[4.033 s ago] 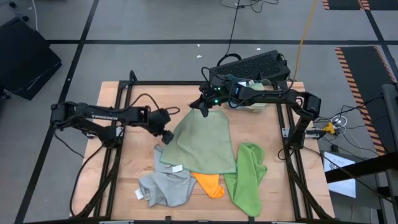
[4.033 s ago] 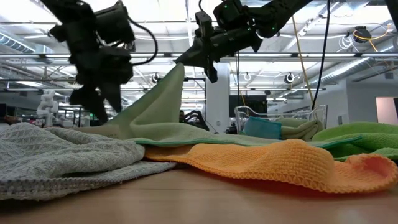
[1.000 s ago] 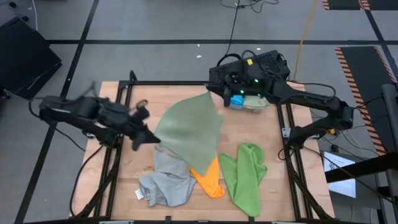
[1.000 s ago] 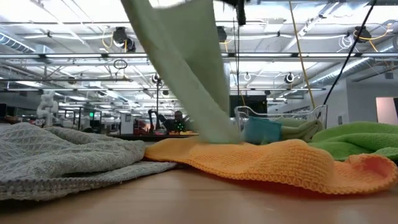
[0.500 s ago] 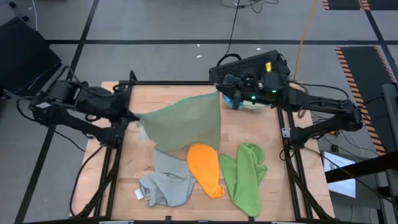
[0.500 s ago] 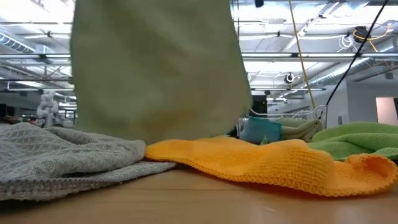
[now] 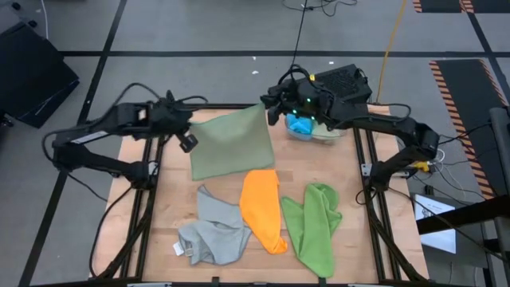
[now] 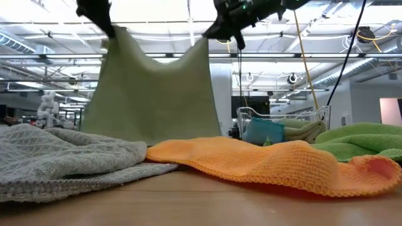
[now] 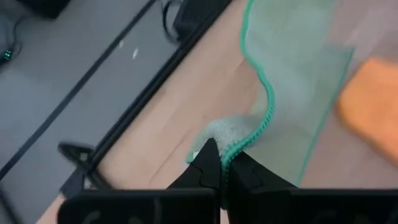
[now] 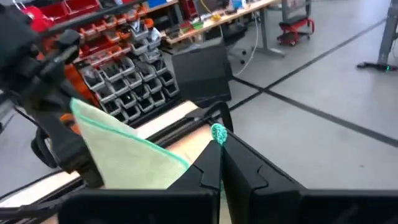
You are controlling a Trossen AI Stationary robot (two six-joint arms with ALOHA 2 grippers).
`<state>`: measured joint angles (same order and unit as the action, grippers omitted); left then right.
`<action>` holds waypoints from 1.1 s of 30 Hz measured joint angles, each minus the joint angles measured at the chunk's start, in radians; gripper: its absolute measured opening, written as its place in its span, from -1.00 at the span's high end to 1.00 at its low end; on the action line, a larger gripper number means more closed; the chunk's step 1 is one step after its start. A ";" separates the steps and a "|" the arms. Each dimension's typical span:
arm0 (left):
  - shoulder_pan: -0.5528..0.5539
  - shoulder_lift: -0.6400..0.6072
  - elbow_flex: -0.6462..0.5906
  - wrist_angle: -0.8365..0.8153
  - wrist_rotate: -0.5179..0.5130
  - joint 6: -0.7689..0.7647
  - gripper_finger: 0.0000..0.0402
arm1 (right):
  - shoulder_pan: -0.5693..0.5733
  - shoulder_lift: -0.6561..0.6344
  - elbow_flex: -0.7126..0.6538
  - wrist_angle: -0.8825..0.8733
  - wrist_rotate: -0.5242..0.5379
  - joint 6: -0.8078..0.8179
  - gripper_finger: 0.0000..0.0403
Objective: Fold microfiber towels
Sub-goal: Fold the light green microfiber towel
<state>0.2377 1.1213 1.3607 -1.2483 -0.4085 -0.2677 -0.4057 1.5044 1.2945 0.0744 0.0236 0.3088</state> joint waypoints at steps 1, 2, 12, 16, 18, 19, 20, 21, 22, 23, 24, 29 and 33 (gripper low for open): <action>0.015 0.008 -0.018 -0.006 0.002 0.001 1.00 | -0.011 0.006 0.000 -0.016 -0.008 -0.002 1.00; 0.028 0.013 -0.036 -0.008 0.004 0.001 0.99 | -0.021 0.013 0.000 -0.025 -0.026 -0.010 1.00; 0.100 -0.007 -0.096 -0.024 0.455 -0.003 0.99 | -0.079 -0.036 -0.002 -0.110 -0.321 0.075 1.00; 0.004 -0.034 -0.004 -0.020 0.793 -0.121 0.99 | -0.050 -0.124 -0.002 -0.183 -0.498 0.215 1.00; -0.066 -0.038 0.066 0.008 0.899 -0.204 0.99 | -0.016 -0.185 -0.002 -0.188 -0.523 0.304 1.00; -0.102 -0.039 0.103 0.047 0.936 -0.246 0.99 | 0.005 -0.217 -0.001 -0.169 -0.522 0.352 1.00; -0.133 -0.039 0.138 0.093 0.957 -0.274 0.99 | 0.026 -0.246 0.004 -0.154 -0.518 0.403 1.00; -0.161 -0.039 0.172 0.137 0.962 -0.297 0.99 | 0.045 -0.268 0.012 -0.150 -0.503 0.449 1.00; -0.184 -0.039 0.204 0.178 0.960 -0.311 0.99 | 0.066 -0.285 0.023 -0.156 -0.477 0.483 1.00; -0.197 -0.038 0.236 0.206 0.945 -0.316 0.99 | 0.085 -0.298 0.032 -0.166 -0.444 0.502 1.00; -0.202 -0.036 0.264 0.211 0.901 -0.310 0.99 | 0.100 -0.309 0.039 -0.182 -0.409 0.511 1.00; -0.159 -0.035 0.285 0.001 0.587 -0.188 1.00 | 0.093 -0.295 0.042 -0.343 -0.303 0.429 1.00; -0.095 -0.014 0.180 -0.084 0.428 -0.068 1.00 | 0.058 -0.187 0.033 -0.402 -0.286 0.262 1.00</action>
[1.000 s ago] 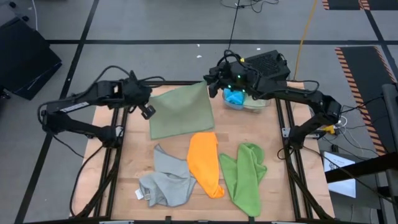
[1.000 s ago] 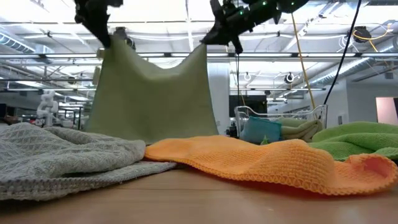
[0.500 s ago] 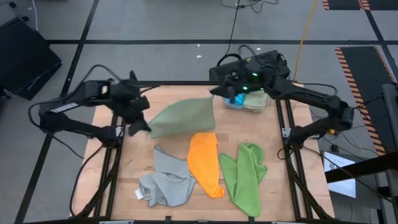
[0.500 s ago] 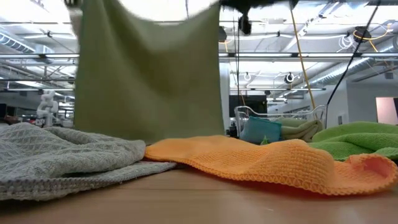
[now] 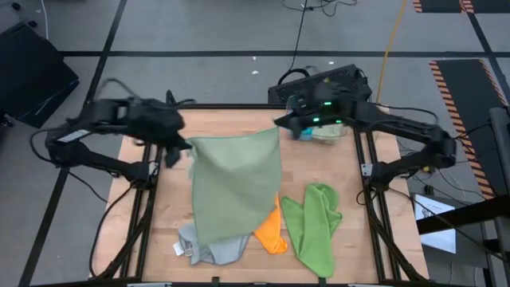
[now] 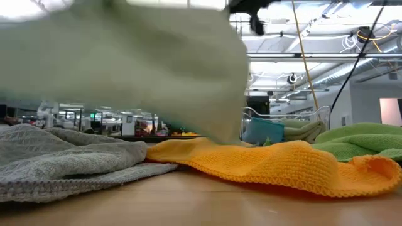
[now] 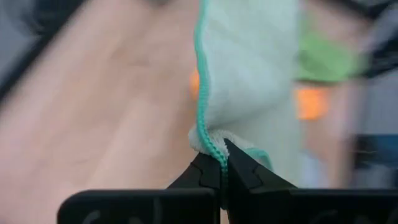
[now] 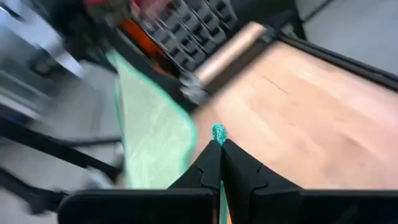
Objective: Fold microfiber towels
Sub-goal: Fold the light green microfiber towel
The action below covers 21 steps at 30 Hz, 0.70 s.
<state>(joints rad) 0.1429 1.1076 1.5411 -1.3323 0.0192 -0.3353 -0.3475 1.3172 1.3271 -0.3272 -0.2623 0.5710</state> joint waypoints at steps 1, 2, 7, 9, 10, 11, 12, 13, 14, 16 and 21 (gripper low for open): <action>0.011 0.004 -0.037 0.004 -0.049 0.016 1.00 | -0.011 0.031 -0.004 0.010 0.000 -0.033 1.00; 0.021 0.006 -0.076 0.002 -0.099 0.031 1.00 | -0.022 0.064 -0.005 0.032 -0.002 -0.061 1.00; 0.101 0.022 -0.264 0.021 -0.279 0.121 0.99 | -0.088 0.222 -0.005 0.175 -0.025 -0.147 1.00; 0.140 0.029 -0.333 0.078 -0.301 0.145 0.99 | -0.115 0.268 -0.005 0.228 -0.022 -0.159 1.00; 0.162 0.030 -0.365 0.100 -0.301 0.158 0.99 | -0.126 0.290 -0.005 0.268 -0.023 -0.164 1.00; 0.182 0.030 -0.393 0.124 -0.298 0.174 0.99 | -0.139 0.309 -0.004 0.302 -0.026 -0.165 1.00; 0.198 0.030 -0.418 0.159 -0.289 0.186 0.99 | -0.151 0.324 -0.004 0.314 -0.027 -0.165 1.00; 0.212 0.030 -0.439 0.199 -0.279 0.194 0.99 | -0.161 0.340 -0.004 0.321 -0.028 -0.165 1.00; 0.223 0.031 -0.458 0.233 -0.274 0.198 0.99 | -0.170 0.353 -0.004 0.332 -0.029 -0.169 1.00; 0.240 0.032 -0.480 0.256 -0.264 0.201 0.99 | -0.180 0.369 -0.004 0.336 -0.030 -0.181 1.00; 0.263 0.029 -0.484 0.262 -0.244 0.241 0.98 | -0.177 0.370 -0.005 0.312 -0.112 -0.190 1.00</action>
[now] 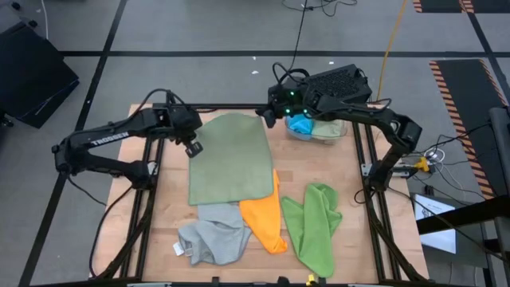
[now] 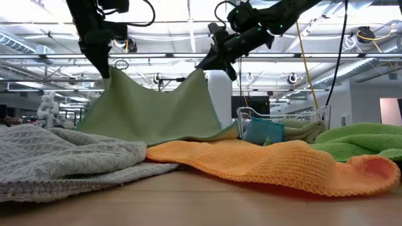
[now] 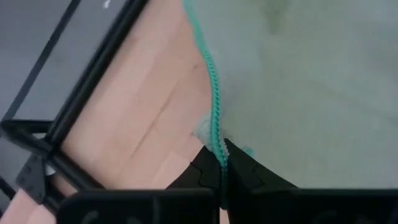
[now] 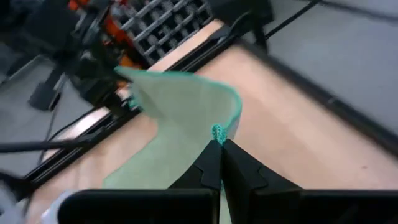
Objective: Fold microfiber towels
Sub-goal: Fold the light green microfiber towel
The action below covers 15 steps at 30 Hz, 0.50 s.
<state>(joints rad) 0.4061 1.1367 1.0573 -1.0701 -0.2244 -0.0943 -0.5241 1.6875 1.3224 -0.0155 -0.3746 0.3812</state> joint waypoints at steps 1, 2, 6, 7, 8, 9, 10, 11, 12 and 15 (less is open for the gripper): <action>-0.001 -0.005 0.000 -0.005 0.020 0.012 0.98 | 0.004 -0.005 0.000 -0.018 -0.025 0.001 1.00; -0.001 -0.009 0.000 -0.012 0.048 0.025 0.98 | 0.013 -0.009 -0.001 -0.038 -0.052 0.002 1.00; -0.005 -0.016 0.000 -0.060 0.178 0.037 0.99 | 0.061 -0.021 0.001 -0.146 -0.131 0.015 1.00; -0.009 -0.016 0.000 -0.069 0.205 0.037 0.98 | 0.076 -0.019 0.001 -0.177 -0.129 0.014 1.00; -0.012 -0.016 0.000 -0.079 0.230 0.041 0.97 | 0.091 -0.018 0.000 -0.211 -0.128 0.006 1.00; -0.018 -0.016 0.000 -0.088 0.255 0.051 0.98 | 0.104 -0.018 -0.001 -0.246 -0.127 -0.005 1.00; -0.025 -0.016 -0.002 -0.090 0.278 0.064 0.98 | 0.117 -0.018 -0.001 -0.271 -0.126 -0.014 1.00; -0.030 -0.015 -0.010 -0.083 0.296 0.080 0.99 | 0.128 -0.018 -0.001 -0.288 -0.123 -0.023 1.00; -0.033 -0.015 -0.025 -0.074 0.309 0.092 0.99 | 0.139 -0.017 -0.001 -0.307 -0.119 -0.029 1.00; -0.039 -0.013 -0.080 -0.052 0.324 0.123 0.97 | 0.163 -0.016 -0.022 -0.324 -0.090 -0.033 1.00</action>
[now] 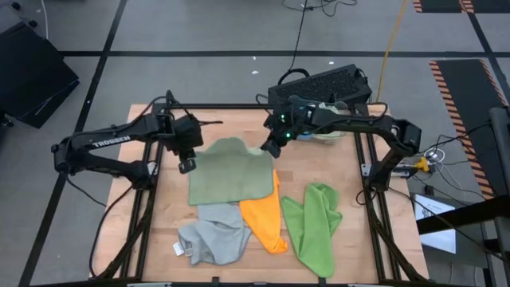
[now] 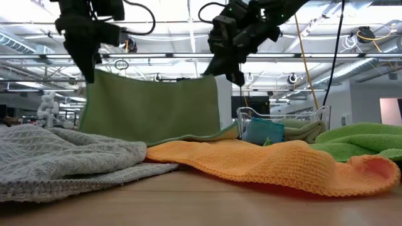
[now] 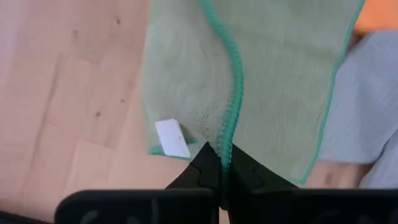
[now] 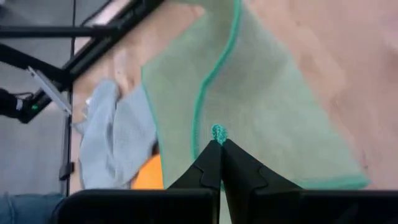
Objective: Fold microfiber towels
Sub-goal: Fold the light green microfiber towel
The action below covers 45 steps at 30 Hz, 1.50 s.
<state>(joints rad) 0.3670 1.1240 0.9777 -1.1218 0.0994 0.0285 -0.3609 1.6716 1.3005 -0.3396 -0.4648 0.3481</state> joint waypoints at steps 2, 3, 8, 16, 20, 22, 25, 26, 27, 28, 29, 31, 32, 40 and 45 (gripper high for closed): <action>-0.002 0.000 -0.025 0.012 0.010 0.008 0.97 | 0.008 0.000 -0.034 0.016 0.016 0.013 1.00; -0.002 0.000 -0.032 0.016 0.020 0.012 0.97 | 0.010 0.000 -0.055 0.025 0.015 0.027 1.00; -0.003 0.000 -0.064 0.025 0.084 0.020 0.97 | 0.027 0.001 -0.159 0.096 -0.029 0.101 1.00; -0.028 0.000 -0.163 0.098 0.167 -0.023 0.97 | 0.097 0.001 -0.268 0.197 -0.061 0.205 1.00; -0.057 0.000 -0.188 0.103 0.190 -0.041 0.97 | 0.138 0.001 -0.289 0.226 -0.039 0.224 1.00; -0.074 0.000 -0.191 0.103 0.234 -0.066 0.98 | 0.152 0.001 -0.291 0.226 -0.037 0.234 1.00; -0.114 0.000 -0.191 0.103 0.247 -0.120 0.97 | 0.176 0.001 -0.291 0.240 -0.035 0.254 1.00; -0.129 0.000 -0.191 0.103 0.237 -0.126 0.96 | 0.184 0.001 -0.291 0.248 -0.034 0.253 1.00; -0.141 0.000 -0.191 0.103 0.225 -0.128 0.96 | 0.193 0.002 -0.291 0.252 -0.029 0.248 1.00; -0.154 0.000 -0.191 0.103 0.214 -0.128 0.97 | 0.202 0.007 -0.291 0.258 -0.011 0.245 1.00; -0.164 0.004 -0.191 0.107 0.212 -0.128 0.98 | 0.210 0.011 -0.291 0.262 0.008 0.244 1.00; -0.177 0.015 -0.191 0.120 0.209 -0.132 0.98 | 0.220 0.013 -0.296 0.251 0.027 0.238 1.00; -0.185 0.019 -0.191 0.122 0.205 -0.136 0.97 | 0.224 0.013 -0.299 0.254 0.044 0.238 1.00; -0.215 0.034 -0.227 0.133 0.187 -0.167 0.97 | 0.239 0.012 -0.335 0.265 0.045 0.263 0.94; -0.228 0.034 -0.238 0.133 0.188 -0.185 0.94 | 0.262 0.012 -0.337 0.310 0.025 0.261 0.80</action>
<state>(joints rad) 0.1388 1.1584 0.7397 -0.9892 0.2871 -0.1569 -0.0987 1.6836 0.9630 -0.0294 -0.4398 0.6096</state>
